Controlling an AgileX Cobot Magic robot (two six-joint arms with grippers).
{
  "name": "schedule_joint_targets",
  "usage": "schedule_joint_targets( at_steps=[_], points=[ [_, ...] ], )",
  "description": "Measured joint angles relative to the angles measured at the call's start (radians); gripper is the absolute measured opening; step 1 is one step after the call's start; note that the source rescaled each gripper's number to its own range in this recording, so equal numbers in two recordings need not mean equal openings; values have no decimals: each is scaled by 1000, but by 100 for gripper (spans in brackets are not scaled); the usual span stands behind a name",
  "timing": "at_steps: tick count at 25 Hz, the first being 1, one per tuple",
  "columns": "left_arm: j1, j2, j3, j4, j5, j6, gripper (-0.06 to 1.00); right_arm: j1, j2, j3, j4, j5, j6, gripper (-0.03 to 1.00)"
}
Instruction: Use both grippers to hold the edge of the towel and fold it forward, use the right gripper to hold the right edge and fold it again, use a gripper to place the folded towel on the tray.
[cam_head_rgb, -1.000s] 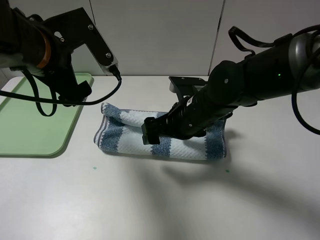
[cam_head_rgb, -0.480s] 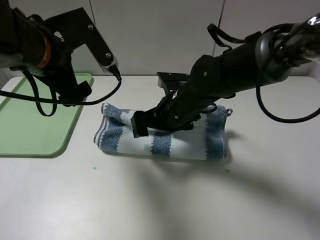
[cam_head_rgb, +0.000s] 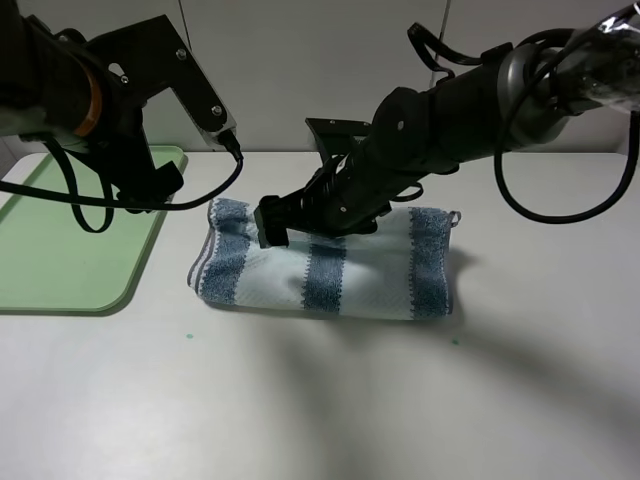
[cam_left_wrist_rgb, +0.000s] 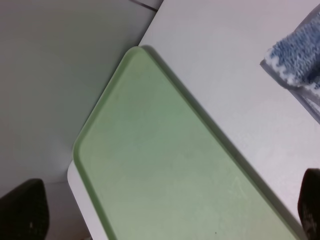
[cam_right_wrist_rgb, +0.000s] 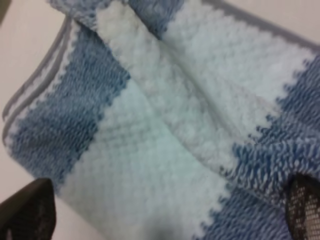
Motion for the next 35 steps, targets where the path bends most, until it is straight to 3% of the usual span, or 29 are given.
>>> schedule_joint_targets(
  at_steps=[11, 18, 19, 27, 35],
  points=[
    [0, 0, 0, 0, 0, 0, 100, -69, 0, 0, -128, -13, 3, 100],
    [0, 0, 0, 0, 0, 0, 100, -100, -17, 0, -157, 163, 91, 100],
    [0, 0, 0, 0, 0, 0, 100, -109, -35, 0, -189, 220, 140, 100],
    [0, 0, 0, 0, 0, 0, 100, -148, -65, 0, -344, 397, 311, 100],
    [0, 0, 0, 0, 0, -1, 100, -187, -66, 47, -406, 404, 389, 100]
  ],
)
